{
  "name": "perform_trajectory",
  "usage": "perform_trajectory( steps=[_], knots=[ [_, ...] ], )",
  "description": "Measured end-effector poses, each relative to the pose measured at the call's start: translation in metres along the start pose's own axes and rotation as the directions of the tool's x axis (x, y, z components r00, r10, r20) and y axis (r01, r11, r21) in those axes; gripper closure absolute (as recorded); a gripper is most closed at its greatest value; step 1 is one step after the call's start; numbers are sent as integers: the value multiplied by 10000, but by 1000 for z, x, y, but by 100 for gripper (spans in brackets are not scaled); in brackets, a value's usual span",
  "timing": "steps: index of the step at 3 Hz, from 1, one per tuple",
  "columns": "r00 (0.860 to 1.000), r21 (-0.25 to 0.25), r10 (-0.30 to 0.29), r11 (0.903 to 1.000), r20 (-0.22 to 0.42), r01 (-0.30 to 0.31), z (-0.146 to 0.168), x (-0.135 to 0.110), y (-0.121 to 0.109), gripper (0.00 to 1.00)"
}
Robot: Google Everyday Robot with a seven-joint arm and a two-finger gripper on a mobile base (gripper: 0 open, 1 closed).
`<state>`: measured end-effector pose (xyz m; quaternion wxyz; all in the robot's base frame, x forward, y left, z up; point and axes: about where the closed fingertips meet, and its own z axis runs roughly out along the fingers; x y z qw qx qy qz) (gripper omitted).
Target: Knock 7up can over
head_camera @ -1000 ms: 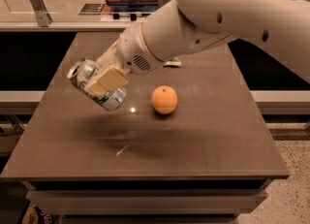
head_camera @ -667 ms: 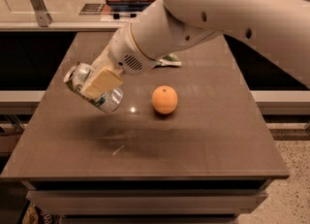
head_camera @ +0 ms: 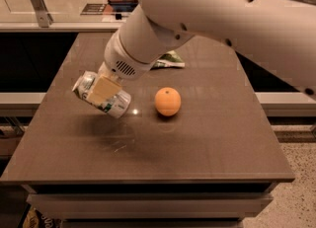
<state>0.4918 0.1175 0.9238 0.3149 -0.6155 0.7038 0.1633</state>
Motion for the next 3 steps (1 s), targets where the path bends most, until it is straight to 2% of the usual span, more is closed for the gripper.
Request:
perform_trajectory(
  steps=[1,2,3],
  knots=[
    [9975,394,197,9991,-685,-171,6,11,-3,100],
    [9939,655,207,9978,-1085,-136,15,13,0,100],
    [9919,668,-62,9977,-1272,148,24,4,9,100]
  ],
)
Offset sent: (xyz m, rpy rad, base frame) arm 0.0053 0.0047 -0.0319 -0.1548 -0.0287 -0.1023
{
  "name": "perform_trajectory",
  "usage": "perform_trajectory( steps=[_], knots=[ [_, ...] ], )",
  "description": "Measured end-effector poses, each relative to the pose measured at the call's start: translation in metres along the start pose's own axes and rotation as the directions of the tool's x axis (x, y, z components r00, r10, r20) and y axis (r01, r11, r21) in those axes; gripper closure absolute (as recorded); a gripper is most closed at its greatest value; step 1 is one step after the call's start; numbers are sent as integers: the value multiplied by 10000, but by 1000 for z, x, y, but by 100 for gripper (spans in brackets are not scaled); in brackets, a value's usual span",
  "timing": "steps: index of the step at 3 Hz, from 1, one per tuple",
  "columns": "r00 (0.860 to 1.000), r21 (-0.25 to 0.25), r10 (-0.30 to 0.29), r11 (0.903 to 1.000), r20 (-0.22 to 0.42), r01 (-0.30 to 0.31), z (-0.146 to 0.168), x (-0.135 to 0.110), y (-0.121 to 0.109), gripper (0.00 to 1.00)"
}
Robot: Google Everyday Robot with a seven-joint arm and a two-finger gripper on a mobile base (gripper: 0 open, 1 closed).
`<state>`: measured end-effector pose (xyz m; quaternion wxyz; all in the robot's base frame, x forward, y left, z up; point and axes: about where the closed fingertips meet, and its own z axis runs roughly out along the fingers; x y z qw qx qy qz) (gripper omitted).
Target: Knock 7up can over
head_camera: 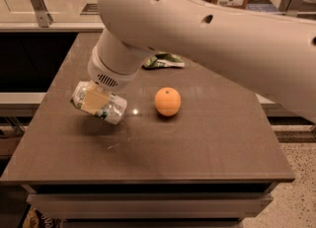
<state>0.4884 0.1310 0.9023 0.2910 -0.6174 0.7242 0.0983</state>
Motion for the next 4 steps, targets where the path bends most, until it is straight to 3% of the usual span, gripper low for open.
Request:
perform_trajectory(
  steps=[3,4],
  knots=[
    [9974,-62,-669,9978,-272,667,25,-27,24,100],
    [9968,147,-461,9988,-646,472,32,-17,17,100]
  ],
)
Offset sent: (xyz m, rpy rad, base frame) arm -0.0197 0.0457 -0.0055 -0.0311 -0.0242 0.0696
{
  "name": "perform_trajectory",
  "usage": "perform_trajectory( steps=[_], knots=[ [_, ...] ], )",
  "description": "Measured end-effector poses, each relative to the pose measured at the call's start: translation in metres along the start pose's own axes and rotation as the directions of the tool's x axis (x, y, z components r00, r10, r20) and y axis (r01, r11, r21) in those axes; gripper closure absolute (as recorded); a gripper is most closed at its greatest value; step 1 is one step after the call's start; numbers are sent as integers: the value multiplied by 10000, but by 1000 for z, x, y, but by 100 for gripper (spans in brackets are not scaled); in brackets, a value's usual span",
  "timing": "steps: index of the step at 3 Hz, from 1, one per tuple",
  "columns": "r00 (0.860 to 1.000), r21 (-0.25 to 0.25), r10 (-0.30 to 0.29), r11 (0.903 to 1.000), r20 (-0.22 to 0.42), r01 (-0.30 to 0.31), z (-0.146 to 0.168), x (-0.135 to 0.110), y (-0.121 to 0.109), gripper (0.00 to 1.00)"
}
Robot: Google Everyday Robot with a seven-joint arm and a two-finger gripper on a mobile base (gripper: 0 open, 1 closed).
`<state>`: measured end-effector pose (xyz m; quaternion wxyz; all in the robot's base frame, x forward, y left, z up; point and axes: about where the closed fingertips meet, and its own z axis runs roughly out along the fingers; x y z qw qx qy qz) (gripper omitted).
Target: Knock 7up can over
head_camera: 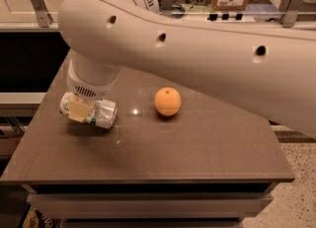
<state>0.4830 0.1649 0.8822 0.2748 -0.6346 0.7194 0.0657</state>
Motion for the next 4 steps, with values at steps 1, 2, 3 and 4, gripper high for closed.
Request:
perform_trajectory(
  steps=[1,2,3,4],
  knots=[
    [9985,221,311,9993,-455,-301,2,18,-12,100],
    [9985,279,317,9991,-445,-305,4,21,-21,100],
    [10000,243,14,9997,-76,-12,6,8,-21,100],
    [9989,147,-282,9995,381,276,9,-7,-18,85]
  ],
)
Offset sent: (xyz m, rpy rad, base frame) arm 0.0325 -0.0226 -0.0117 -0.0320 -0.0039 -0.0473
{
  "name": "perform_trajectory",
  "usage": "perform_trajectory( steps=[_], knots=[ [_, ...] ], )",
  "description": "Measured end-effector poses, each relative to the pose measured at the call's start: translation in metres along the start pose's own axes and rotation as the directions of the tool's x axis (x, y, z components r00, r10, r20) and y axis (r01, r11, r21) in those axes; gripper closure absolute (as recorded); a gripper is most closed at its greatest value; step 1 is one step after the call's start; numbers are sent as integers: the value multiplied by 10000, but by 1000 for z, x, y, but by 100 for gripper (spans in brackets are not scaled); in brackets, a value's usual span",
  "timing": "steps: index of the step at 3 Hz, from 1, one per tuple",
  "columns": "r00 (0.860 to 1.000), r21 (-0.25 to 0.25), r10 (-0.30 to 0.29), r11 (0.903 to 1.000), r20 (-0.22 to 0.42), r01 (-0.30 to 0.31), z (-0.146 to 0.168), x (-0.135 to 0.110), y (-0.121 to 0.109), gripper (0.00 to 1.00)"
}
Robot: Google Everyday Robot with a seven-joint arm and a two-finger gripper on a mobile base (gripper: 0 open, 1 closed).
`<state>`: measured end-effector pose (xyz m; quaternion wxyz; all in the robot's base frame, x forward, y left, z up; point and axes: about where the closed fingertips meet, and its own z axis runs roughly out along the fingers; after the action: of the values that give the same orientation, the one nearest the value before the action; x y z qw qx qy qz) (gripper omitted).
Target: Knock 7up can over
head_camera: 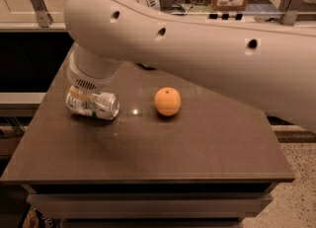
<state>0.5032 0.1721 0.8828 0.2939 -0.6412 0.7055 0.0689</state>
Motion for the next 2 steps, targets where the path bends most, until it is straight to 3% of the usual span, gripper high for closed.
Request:
perform_trajectory(
  steps=[2],
  knots=[
    [9984,-151,-138,9998,556,146,4,-13,6,38]
  ],
)
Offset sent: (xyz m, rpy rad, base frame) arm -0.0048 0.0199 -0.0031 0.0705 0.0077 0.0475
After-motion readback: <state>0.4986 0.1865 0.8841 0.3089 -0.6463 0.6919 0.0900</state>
